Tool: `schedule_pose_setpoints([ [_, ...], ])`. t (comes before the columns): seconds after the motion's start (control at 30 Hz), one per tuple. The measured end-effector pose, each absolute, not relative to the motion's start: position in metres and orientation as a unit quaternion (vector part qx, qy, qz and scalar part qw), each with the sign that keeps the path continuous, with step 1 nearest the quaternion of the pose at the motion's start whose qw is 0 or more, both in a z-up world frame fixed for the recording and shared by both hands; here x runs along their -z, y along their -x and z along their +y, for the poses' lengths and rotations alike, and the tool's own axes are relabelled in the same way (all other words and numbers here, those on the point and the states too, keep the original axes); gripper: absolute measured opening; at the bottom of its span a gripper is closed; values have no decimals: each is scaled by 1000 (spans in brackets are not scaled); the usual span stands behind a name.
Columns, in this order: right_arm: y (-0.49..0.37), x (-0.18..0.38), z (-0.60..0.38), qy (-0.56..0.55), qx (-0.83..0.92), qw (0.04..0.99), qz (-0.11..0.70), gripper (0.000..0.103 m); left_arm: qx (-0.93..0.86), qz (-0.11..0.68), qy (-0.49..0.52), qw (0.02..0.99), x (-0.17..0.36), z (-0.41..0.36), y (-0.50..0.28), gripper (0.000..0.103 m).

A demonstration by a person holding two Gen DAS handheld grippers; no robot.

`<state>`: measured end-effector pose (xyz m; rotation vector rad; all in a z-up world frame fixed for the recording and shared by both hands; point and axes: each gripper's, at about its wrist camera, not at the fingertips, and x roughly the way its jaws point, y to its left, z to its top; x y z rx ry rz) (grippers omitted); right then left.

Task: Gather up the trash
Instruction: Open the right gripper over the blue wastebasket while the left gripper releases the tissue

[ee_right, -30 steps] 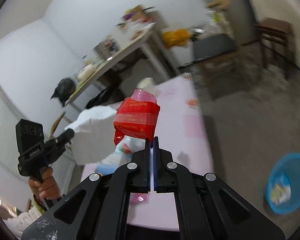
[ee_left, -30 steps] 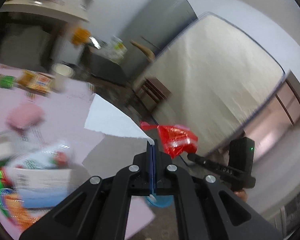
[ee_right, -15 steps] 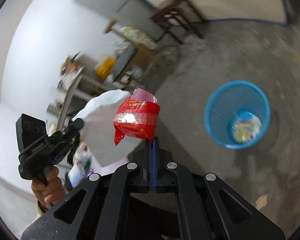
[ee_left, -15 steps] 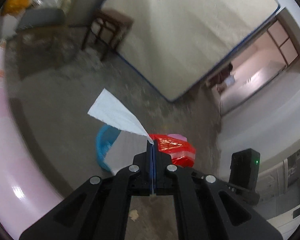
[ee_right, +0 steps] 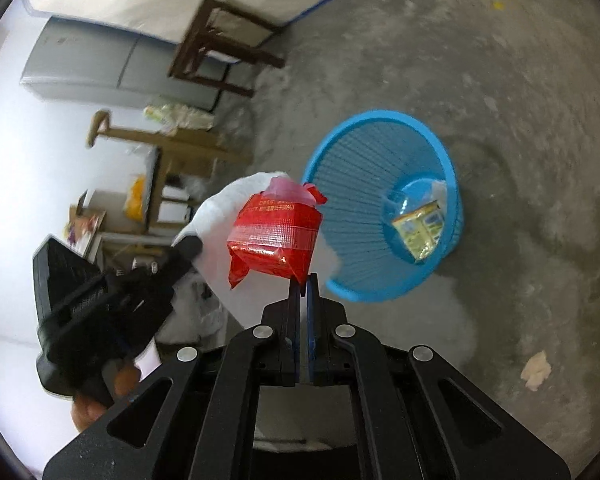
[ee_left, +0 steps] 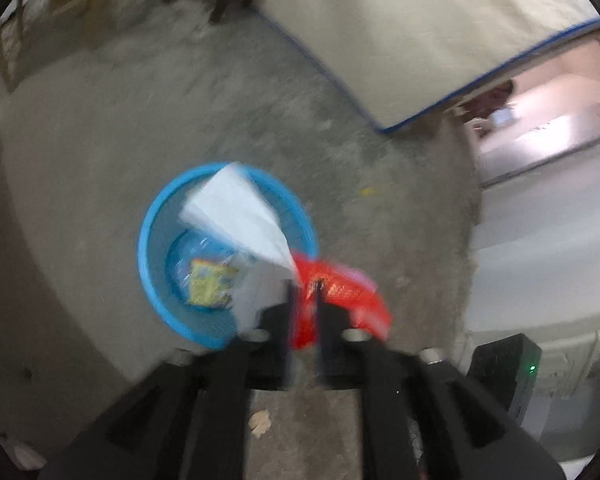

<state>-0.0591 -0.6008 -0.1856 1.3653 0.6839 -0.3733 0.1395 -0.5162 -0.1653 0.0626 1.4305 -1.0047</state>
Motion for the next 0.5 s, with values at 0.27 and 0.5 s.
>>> schedule_pose_setpoints([
  [0.27, 27, 261, -614, -633, 205, 651, 365, 51, 402, 651, 16, 643, 186, -472, -149, 57],
  [0.5, 38, 241, -610, -607, 224, 677, 351, 59, 409, 617, 57, 670, 138, -428, -156, 57],
])
